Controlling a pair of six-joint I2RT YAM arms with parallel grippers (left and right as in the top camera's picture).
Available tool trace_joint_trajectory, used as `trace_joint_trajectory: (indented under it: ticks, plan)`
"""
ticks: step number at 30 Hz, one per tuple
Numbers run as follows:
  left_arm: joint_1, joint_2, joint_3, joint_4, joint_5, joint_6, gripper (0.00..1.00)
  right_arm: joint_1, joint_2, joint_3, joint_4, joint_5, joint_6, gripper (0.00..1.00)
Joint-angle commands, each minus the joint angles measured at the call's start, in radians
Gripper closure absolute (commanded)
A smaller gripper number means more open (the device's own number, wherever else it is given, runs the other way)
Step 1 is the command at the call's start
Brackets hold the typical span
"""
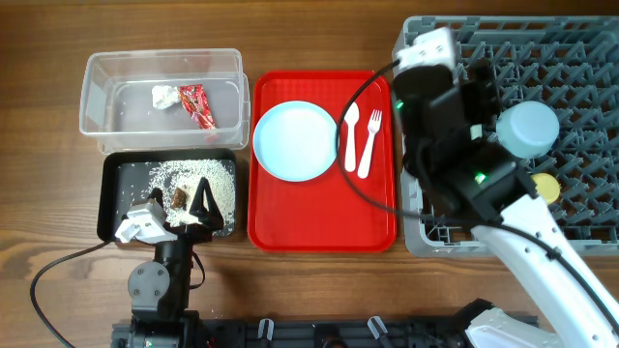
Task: Sort waste into correct bins and load items into the dishwasher rack
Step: 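Release the blue bowl in the rack and withdraw the right gripper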
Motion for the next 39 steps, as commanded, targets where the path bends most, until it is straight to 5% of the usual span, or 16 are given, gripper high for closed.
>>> trace_joint_trajectory:
  ticks: [1, 7, 10, 17, 21, 39]
  plan:
    - [0.008, -0.005, -0.002, -0.003, -0.003, -0.009, 0.00, 0.029, -0.046, -0.001, -0.071, -0.306, 0.197, 0.24]
    - [0.008, -0.005, -0.003, -0.003, -0.003, -0.009, 0.00, 0.028, -0.028, -0.001, -0.165, -0.774, 0.301, 0.29]
    - [0.008, -0.005, -0.002, -0.003, -0.003, -0.009, 0.00, 0.027, -0.020, -0.001, -0.208, -0.767, 0.350, 0.33]
    - [0.008, -0.005, -0.002, -0.003, -0.003, -0.009, 0.00, -0.149, 0.000, -0.001, -0.178, -0.618, 0.454, 0.66]
    - [0.008, -0.005, -0.002, -0.003, -0.003, -0.009, 0.00, -0.322, 0.052, -0.001, -0.147, -0.661, 0.453, 0.95]
    - [0.008, -0.005, -0.002, -0.003, -0.003, -0.009, 0.00, -0.518, 0.351, -0.001, 0.035, -0.715, 0.429, 0.96]
